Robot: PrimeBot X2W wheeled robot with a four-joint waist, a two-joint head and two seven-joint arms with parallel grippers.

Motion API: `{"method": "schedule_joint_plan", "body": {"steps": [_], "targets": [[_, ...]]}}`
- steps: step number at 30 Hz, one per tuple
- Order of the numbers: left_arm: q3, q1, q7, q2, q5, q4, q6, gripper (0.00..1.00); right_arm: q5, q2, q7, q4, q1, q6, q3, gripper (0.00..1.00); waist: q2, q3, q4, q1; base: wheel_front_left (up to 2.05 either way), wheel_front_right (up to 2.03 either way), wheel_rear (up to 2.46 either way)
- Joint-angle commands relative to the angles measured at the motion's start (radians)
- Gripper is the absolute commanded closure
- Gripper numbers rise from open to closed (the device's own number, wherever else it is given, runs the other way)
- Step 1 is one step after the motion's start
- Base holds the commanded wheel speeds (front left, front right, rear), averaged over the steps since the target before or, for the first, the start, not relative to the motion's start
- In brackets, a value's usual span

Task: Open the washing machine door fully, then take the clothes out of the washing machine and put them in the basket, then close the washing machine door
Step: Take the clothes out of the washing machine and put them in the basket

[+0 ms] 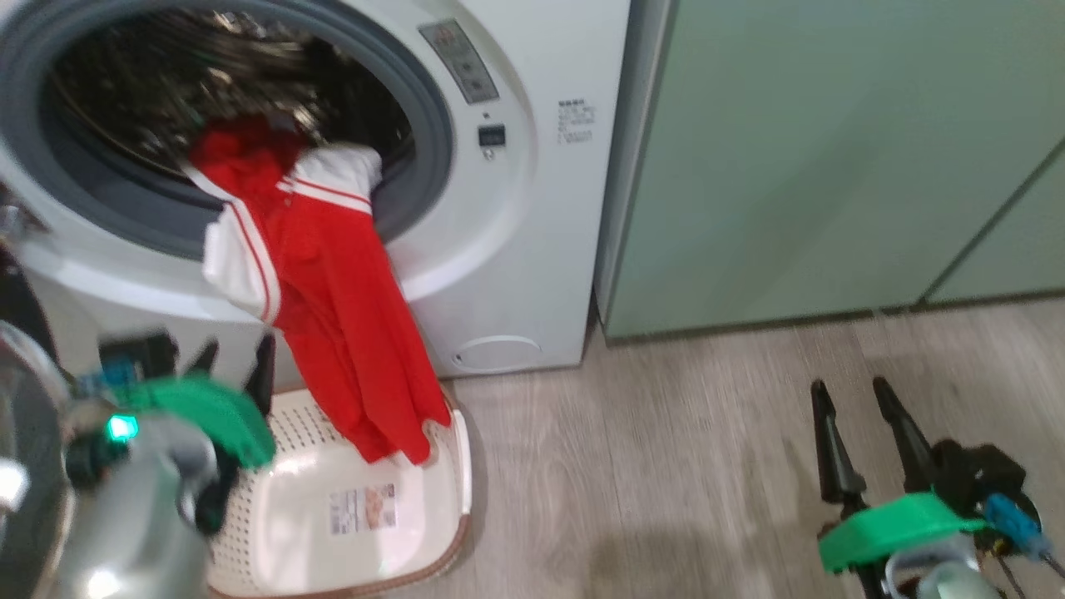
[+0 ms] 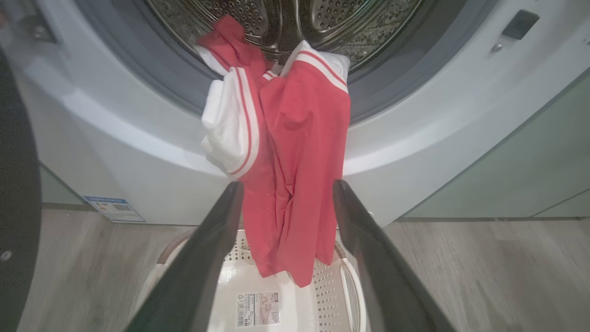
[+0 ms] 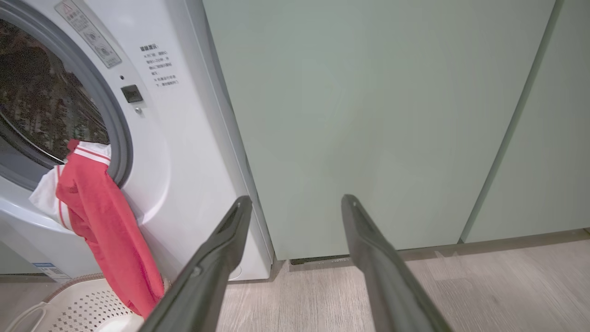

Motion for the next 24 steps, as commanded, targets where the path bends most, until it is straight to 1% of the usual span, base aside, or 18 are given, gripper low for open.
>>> {"method": "schedule_joint_plan", "body": {"steps": [1, 5, 8, 12, 16, 20, 24], "targets": [[0.024, -0.111, 0.052, 0.046, -0.018, -0.007, -0.006, 0.00, 0.005, 0.002, -0.006, -0.033, -0.062, -0.001, 0.024, 0.00, 0.0000, 0.060, -0.032, 0.0000, 0.00, 0.00, 0.00], [0.003, -0.263, 0.160, 0.084, -0.037, 0.030, -0.006, 0.00, 0.002, 0.012, -0.006, -0.039, -0.104, -0.001, 0.028, 0.00, 0.0000, 0.141, -0.070, 0.0000, 0.00, 0.00, 0.00], [-0.010, -0.374, 0.206, 0.118, -0.034, 0.069, -0.006, 0.00, -0.001, 0.020, -0.006, -0.044, -0.134, -0.001, 0.032, 0.00, 0.0000, 0.197, -0.099, 0.0000, 0.00, 0.00, 0.00], [-0.038, -0.512, 0.259, 0.146, -0.038, 0.136, -0.006, 0.00, 0.001, 0.029, -0.006, -0.053, -0.170, -0.001, 0.028, 0.00, 0.0000, 0.270, -0.130, 0.0000, 0.00, 0.00, 0.00], [-0.066, -0.620, 0.282, 0.158, -0.040, 0.221, -0.006, 0.00, 0.001, 0.035, -0.006, -0.057, -0.194, -0.001, 0.035, 0.00, 0.0000, 0.320, -0.155, 0.0000, 0.00, 0.00, 0.00], [-0.078, -0.701, 0.280, 0.160, -0.040, 0.301, -0.004, 0.00, 0.005, 0.037, -0.006, -0.066, -0.218, -0.001, 0.039, 0.00, 0.0000, 0.363, -0.174, 0.0000, 0.00, 0.00, 0.00], [-0.085, -0.757, 0.273, 0.196, -0.027, 0.387, -0.002, 0.00, 0.022, 0.038, -0.006, -0.072, -0.237, -0.001, 0.054, 0.00, 0.0000, 0.396, -0.193, 0.0000, 0.00, 0.00, 0.00]]}}
